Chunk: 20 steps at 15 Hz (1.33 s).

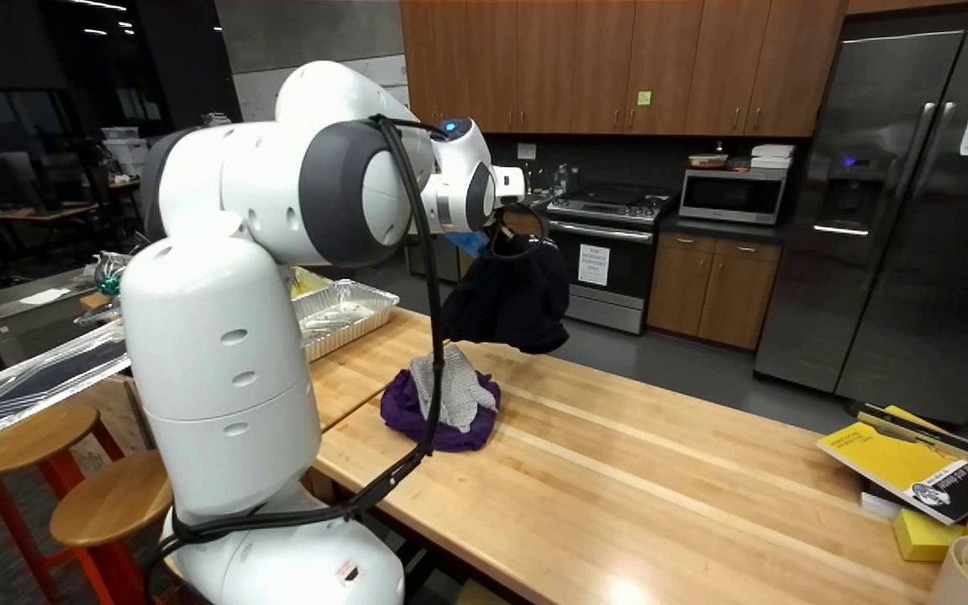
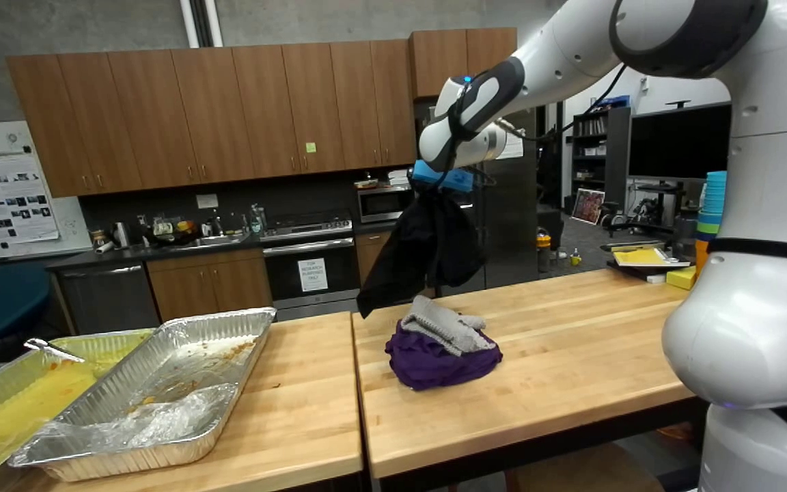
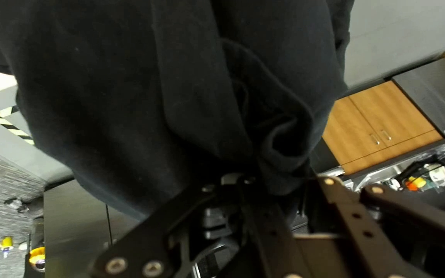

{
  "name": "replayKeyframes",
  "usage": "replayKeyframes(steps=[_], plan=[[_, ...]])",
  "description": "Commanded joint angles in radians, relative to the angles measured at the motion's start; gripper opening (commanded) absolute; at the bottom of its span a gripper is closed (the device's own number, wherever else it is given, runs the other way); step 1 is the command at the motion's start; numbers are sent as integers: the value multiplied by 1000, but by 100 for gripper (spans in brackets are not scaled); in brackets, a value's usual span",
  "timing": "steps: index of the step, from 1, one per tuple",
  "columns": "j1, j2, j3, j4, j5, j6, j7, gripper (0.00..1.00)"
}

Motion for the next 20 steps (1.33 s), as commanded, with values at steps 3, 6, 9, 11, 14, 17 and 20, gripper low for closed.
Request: replayKeyframes(steps=[3,6,9,11,14,17,20], plan=[[73,-32,-8,28,7,-62,-89,6],[76,-246,-29,-201,219,-64,-297,6],[106,-385,-82,-322,353,-122,-472,6],[122,-494,-135,-408,396,-176,-571,6],[144,-654,-225,-518,413,-258,-722,6],[162,-718,-208,-556,390,-304,-731,6],[197,-750,-190,-580,394,-311,-740,6]])
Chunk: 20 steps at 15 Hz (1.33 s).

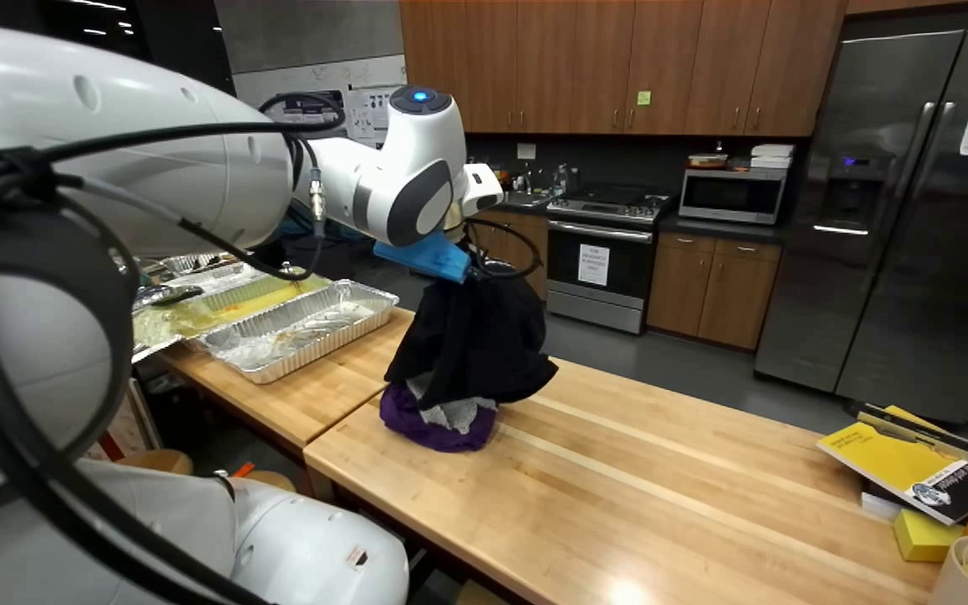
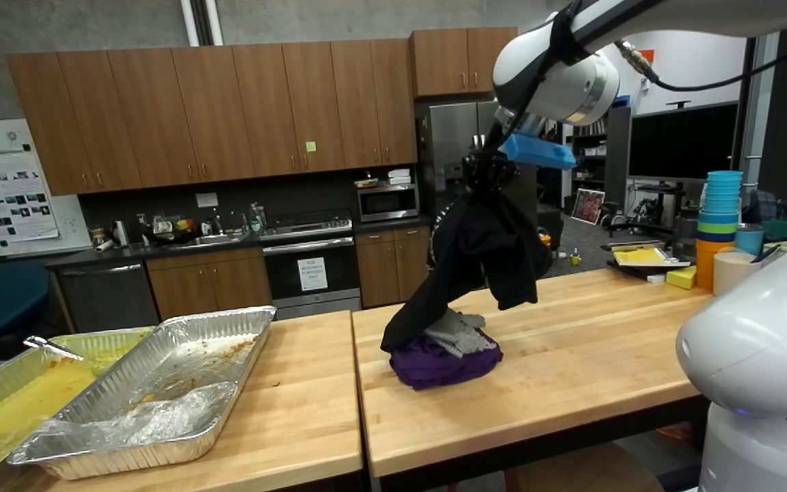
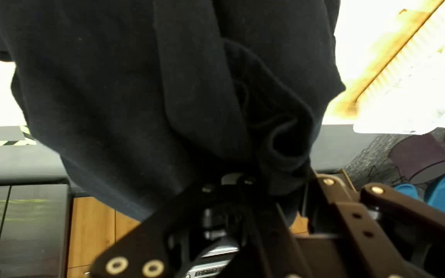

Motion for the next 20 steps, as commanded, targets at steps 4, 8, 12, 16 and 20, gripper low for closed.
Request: replayKeyframes(steps=[4,8,12,16,20], plan=[[98,-30,12,-25,7,-13,-39,6],[139,7,-12,0,10,-8,-108,6],[161,78,-55,60,23,-13,-192,6],[184,150,-91,125,61,-32,-266,6],[190,208,-91,180,104,-71,-325,6]])
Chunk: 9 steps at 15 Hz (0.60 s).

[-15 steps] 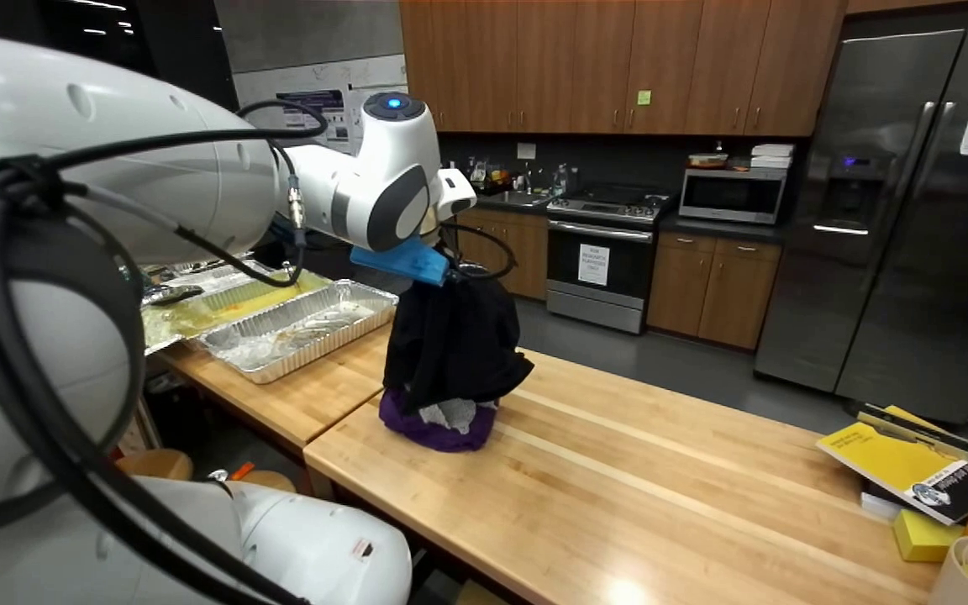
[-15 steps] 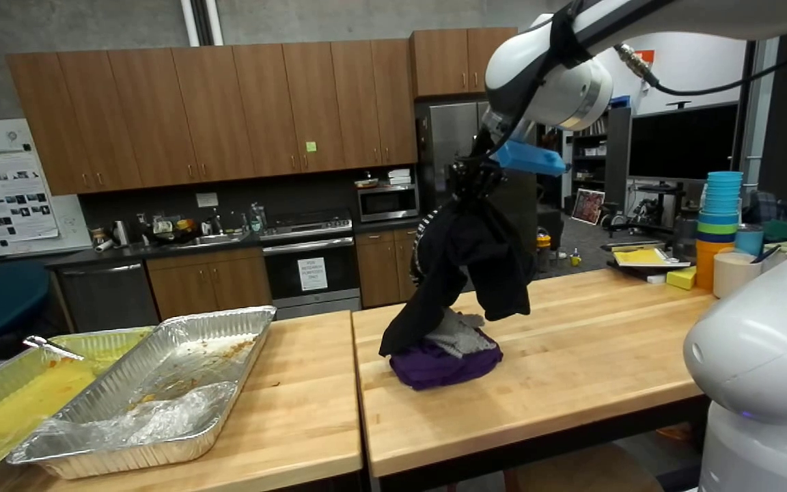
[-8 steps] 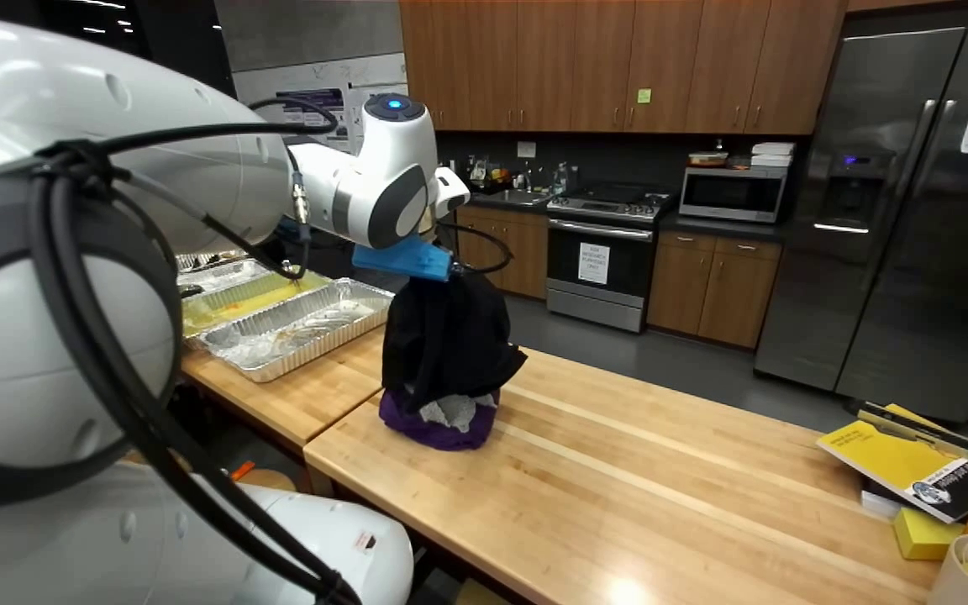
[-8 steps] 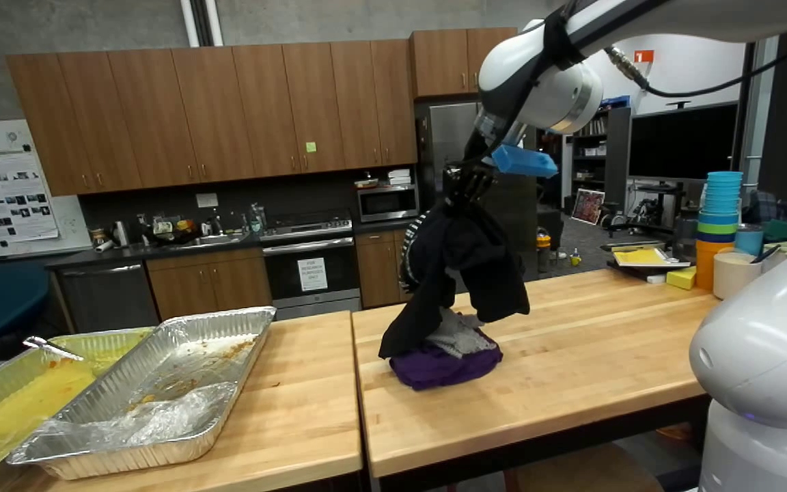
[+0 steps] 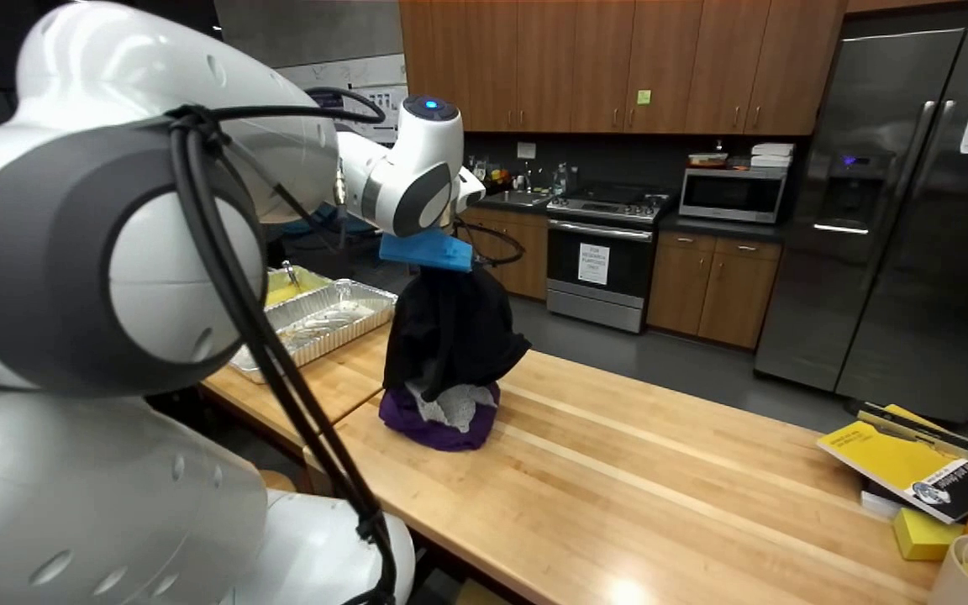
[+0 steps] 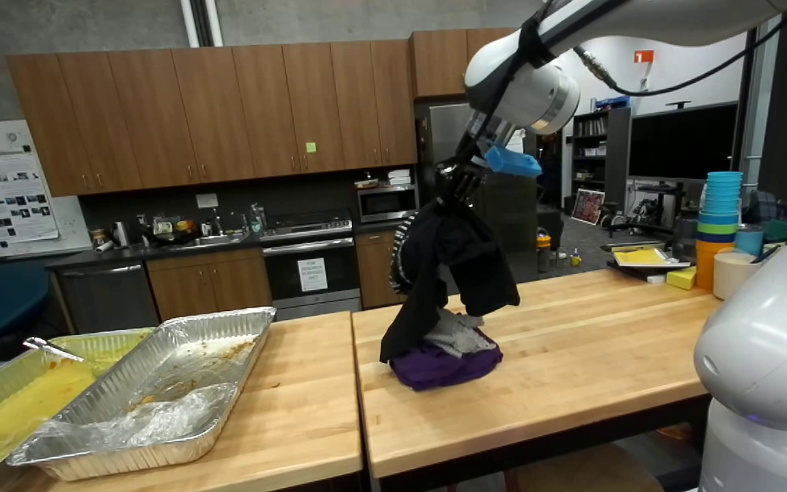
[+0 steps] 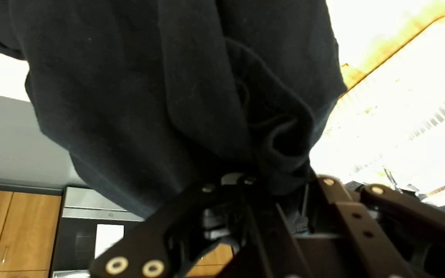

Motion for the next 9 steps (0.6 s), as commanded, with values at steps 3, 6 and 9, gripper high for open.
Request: replayKeyframes(steps=[3,6,9], plan=[[-8,67,13,93,30,-90,-50,49],[-28,74,25,109,19,-125,-39,61],[-44,70,22,123,27,-144,-36,81]])
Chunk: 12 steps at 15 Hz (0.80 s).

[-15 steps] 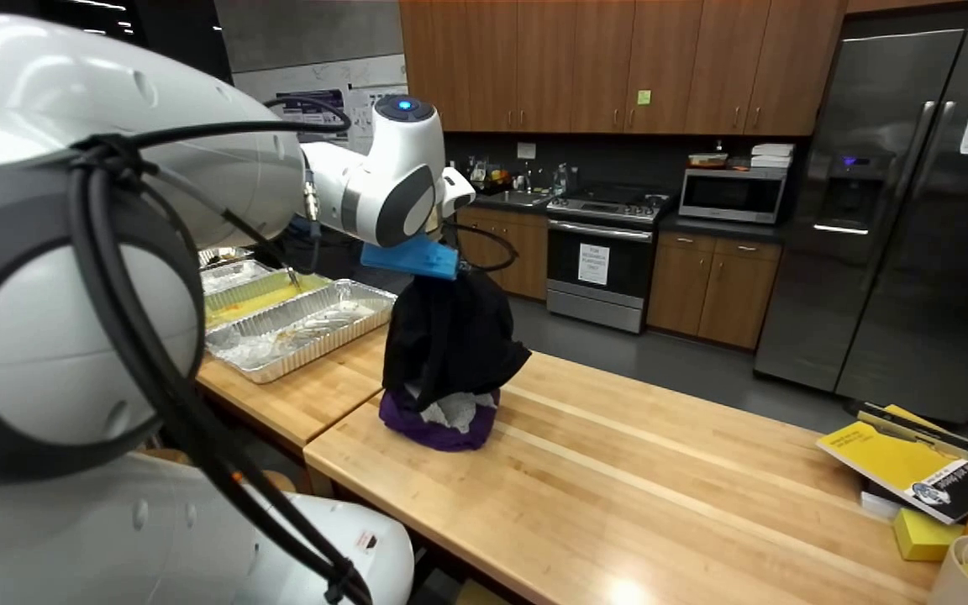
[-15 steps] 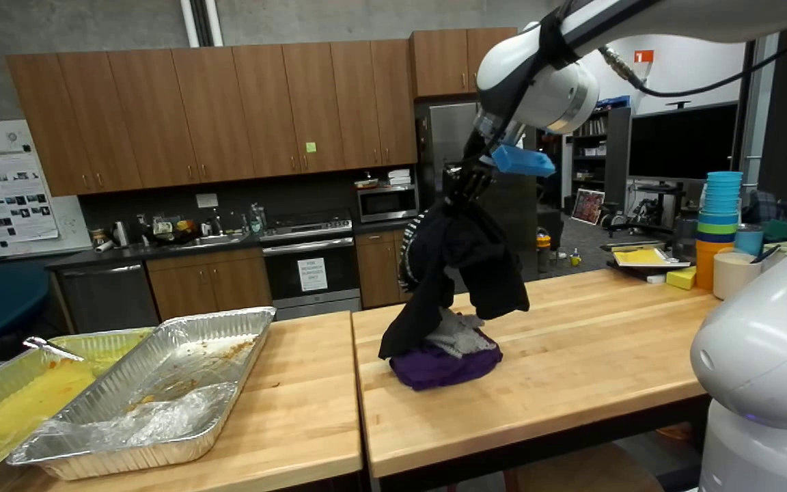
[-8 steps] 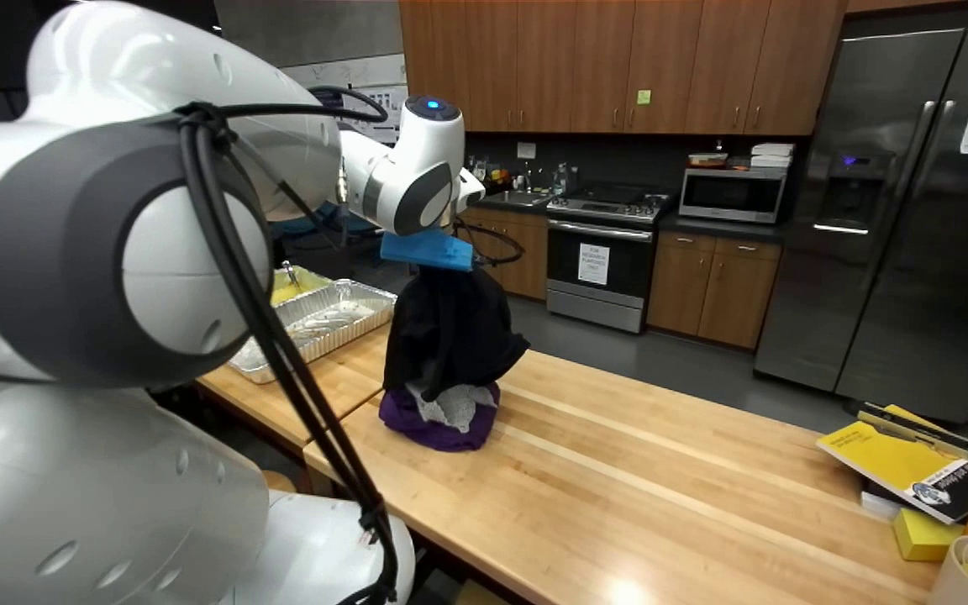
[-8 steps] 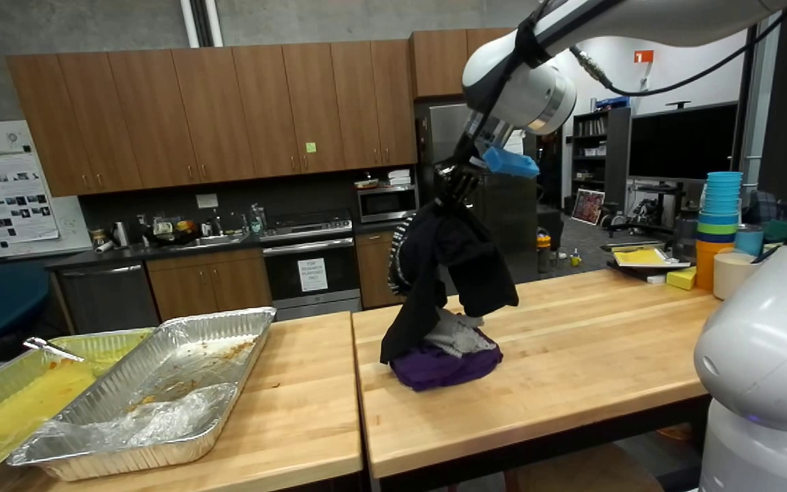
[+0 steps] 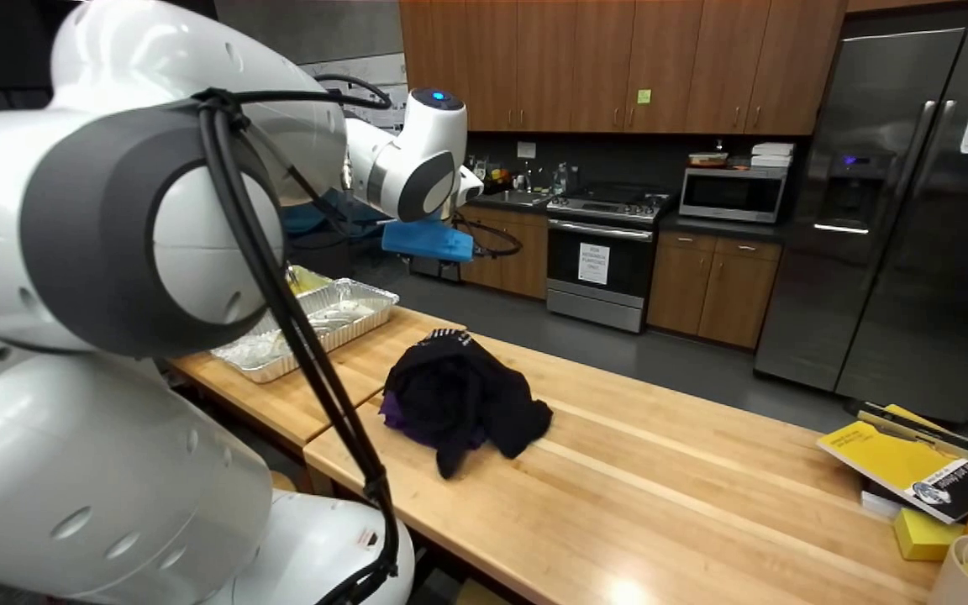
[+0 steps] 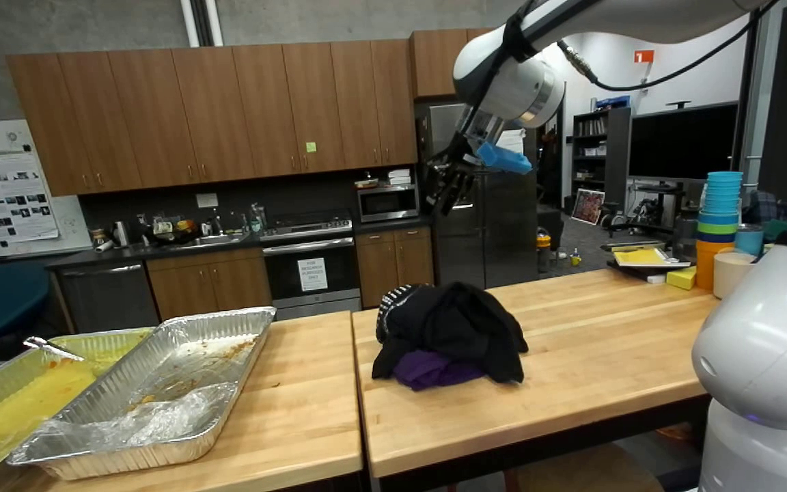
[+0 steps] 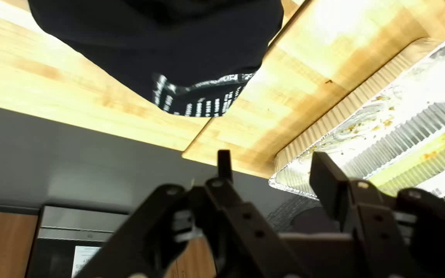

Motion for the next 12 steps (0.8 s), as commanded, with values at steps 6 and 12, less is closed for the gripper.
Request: replayKeyframes(steps=[6,12], plan=[[-81,-12,-22,32,20,-43,-2,100],[-244,-322,-143,-244,-57,-110,-19,100]])
